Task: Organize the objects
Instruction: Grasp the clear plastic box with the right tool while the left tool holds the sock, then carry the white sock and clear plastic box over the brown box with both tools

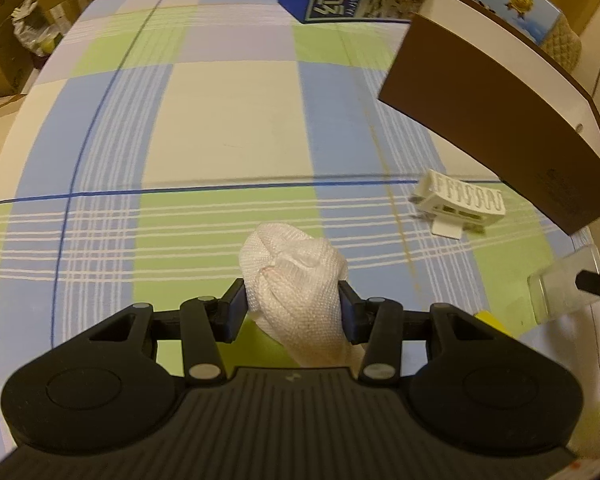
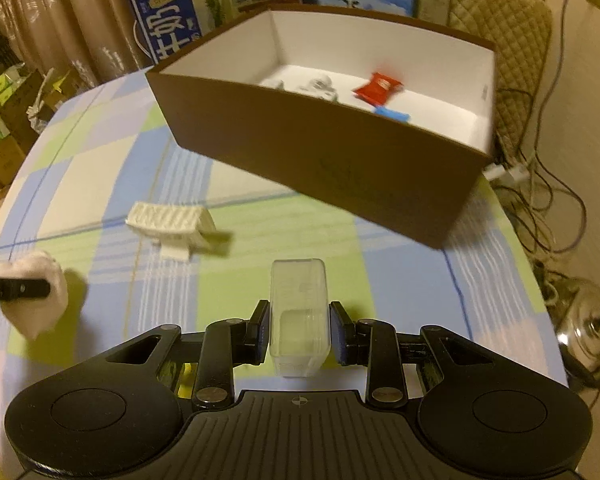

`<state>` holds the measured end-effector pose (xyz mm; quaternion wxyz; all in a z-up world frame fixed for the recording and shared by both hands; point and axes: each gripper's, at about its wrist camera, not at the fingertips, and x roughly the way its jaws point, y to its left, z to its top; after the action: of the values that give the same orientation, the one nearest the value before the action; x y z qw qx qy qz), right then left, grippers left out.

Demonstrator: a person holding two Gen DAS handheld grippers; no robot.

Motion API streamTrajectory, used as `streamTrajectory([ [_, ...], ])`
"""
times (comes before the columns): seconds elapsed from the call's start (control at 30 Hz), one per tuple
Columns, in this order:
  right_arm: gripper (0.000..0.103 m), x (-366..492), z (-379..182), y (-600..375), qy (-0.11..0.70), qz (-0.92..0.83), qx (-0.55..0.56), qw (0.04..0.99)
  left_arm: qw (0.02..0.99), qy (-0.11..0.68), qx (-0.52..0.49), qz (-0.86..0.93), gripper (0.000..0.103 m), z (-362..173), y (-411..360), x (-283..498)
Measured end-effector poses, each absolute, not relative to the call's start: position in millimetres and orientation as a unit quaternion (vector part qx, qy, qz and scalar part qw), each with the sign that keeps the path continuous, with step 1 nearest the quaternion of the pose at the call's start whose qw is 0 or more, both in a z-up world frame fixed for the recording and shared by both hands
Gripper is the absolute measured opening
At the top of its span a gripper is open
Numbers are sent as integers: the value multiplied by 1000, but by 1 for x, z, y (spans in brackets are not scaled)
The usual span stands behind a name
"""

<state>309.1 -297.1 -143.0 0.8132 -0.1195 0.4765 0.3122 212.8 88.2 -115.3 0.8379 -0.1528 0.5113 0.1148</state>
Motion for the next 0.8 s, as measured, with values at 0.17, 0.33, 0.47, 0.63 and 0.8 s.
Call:
streamTrajectory([
  [0.17,28,299,-141,-302,479,316,-134,808,837,517,-148,99,41,-118,77,216],
  [0.33,28,297,-145,-295,474,320,-149,807,839,516,-146,92,41,-116,69,216],
  [0.47,28,297,-151,-292,474,320,-161,804,841,513,-144,92,41,-114,66,214],
  [0.63,28,296,-153,-291,471,323,-166,804,841,511,-146,99,41,-112,65,208],
  [0.8,28,294,-152,-294,471,327,-166,802,842,509,-147,104,41,-110,62,203],
])
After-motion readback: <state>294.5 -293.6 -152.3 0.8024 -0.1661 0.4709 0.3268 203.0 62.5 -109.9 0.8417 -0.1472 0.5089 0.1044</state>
